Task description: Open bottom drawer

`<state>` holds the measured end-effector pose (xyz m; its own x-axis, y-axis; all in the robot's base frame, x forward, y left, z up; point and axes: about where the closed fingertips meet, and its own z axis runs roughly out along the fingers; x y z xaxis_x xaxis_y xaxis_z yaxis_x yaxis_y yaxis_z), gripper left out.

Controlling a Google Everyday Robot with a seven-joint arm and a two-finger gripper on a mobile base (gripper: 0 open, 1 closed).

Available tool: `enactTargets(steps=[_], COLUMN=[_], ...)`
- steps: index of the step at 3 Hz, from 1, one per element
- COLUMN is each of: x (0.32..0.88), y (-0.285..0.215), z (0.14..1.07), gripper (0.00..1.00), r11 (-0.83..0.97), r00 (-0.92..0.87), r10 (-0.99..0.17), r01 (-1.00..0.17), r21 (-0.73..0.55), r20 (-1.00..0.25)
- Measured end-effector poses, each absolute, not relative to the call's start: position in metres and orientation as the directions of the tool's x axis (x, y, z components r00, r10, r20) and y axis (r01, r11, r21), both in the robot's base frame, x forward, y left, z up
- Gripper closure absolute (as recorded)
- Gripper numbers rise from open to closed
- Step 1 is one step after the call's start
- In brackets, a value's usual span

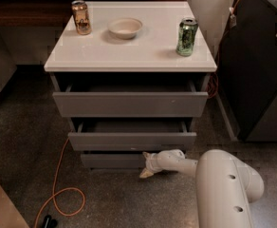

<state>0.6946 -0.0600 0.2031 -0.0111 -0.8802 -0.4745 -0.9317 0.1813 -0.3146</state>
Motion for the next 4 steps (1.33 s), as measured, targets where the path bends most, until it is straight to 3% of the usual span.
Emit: enactTargets(steps=[1,2,3,4], x=[0.6952,0.6877,0.6877,0.6852], y=[-0.0615,-0.0646,-0.0646,-0.0642], z=[0.1960,0.1961,0.1981,0.2013], gripper=[0.49,0.80,0.99,1.00], r11=[0.181,0.183,0.183,0.182], r00=[-0.024,-0.032,-0.032,-0.033], r10=[-0.884,-0.885,-0.885,-0.884], r01=[-0.938,-0.942,-0.942,-0.942], r21=[-0.296,-0.282,-0.282,-0.280], r20=[-0.467,-0.464,-0.464,-0.466])
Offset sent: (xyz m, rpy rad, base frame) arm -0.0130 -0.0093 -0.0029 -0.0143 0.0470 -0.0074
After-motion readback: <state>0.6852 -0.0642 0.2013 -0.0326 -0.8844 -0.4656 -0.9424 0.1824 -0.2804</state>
